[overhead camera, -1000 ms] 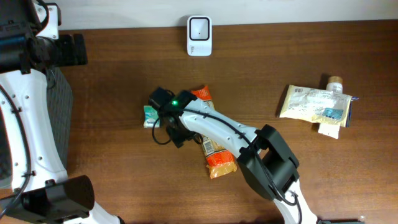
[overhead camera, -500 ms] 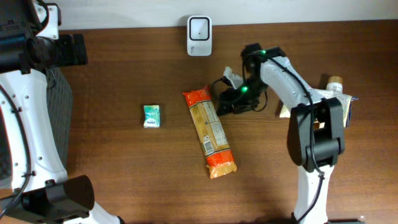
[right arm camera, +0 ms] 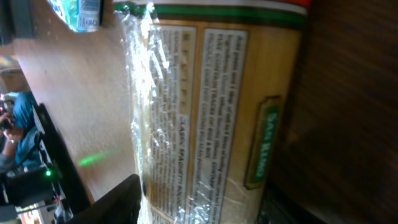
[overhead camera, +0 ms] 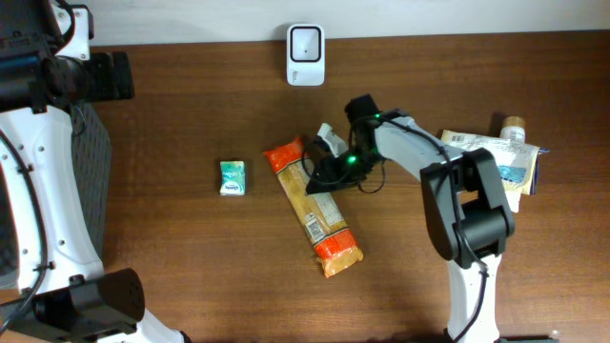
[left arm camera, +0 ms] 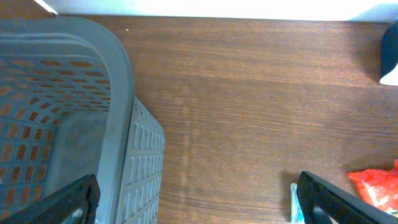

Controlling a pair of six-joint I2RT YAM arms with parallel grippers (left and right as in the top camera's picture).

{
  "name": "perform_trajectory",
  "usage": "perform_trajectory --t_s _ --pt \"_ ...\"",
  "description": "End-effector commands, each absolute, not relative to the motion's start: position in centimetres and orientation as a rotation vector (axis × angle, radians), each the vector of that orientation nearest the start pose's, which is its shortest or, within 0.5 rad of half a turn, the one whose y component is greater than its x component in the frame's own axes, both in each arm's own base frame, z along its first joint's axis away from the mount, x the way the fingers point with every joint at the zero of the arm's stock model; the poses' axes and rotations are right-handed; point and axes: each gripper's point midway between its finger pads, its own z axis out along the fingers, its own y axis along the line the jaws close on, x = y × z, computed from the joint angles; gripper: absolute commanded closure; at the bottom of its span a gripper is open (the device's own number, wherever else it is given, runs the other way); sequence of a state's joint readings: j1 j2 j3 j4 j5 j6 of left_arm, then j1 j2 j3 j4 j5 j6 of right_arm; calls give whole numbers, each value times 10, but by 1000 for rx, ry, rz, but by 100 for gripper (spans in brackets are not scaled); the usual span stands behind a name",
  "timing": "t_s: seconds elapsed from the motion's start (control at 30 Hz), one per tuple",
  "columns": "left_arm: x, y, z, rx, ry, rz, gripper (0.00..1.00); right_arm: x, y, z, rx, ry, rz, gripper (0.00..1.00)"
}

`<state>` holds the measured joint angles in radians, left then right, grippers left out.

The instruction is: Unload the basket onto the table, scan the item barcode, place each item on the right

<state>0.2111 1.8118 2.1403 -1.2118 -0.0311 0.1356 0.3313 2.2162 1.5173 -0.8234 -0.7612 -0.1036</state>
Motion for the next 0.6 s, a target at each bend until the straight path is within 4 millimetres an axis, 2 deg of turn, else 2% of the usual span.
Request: perform_trajectory --t_s 0.0,0.03,0.07,0.17,0.27,0.33,0.37,0.4,0.43,0.47,0.5,0.53,0.57 --pt "437 103 329 -99 2427 204 1 334 249 -24 -569 3048 1100 63" --pt "437 103 329 -100 2427 204 1 336 248 -22 -553 3040 1125 77" --pt "437 103 329 -99 2427 204 1 337 249 -19 -542 3028 1159 85" --pt "437 102 329 -99 2427 204 1 340 251 -8 -566 2998 1198 90" --pt "437 103 329 -99 2427 204 1 349 249 25 -608 2968 1130 96" --pt "437 103 329 -99 2427 204 1 360 233 56 -568 3007 888 96" --pt "437 103 329 -99 2427 204 1 366 220 68 -515 3041 694 96" --pt "437 103 329 -99 2427 204 1 371 205 76 -418 3070 476 96" --pt "437 103 329 -99 2427 204 1 373 185 79 -295 3080 153 96" --pt "437 103 329 -99 2427 204 1 371 178 79 -235 3074 -9 96" --pt "437 103 329 -99 2427 204 1 367 172 78 -174 3053 -176 96" --pt "437 103 329 -99 2427 204 1 364 175 78 -143 3011 -297 96" --pt "437 103 329 -99 2427 204 1 360 194 76 -169 2970 -329 96"
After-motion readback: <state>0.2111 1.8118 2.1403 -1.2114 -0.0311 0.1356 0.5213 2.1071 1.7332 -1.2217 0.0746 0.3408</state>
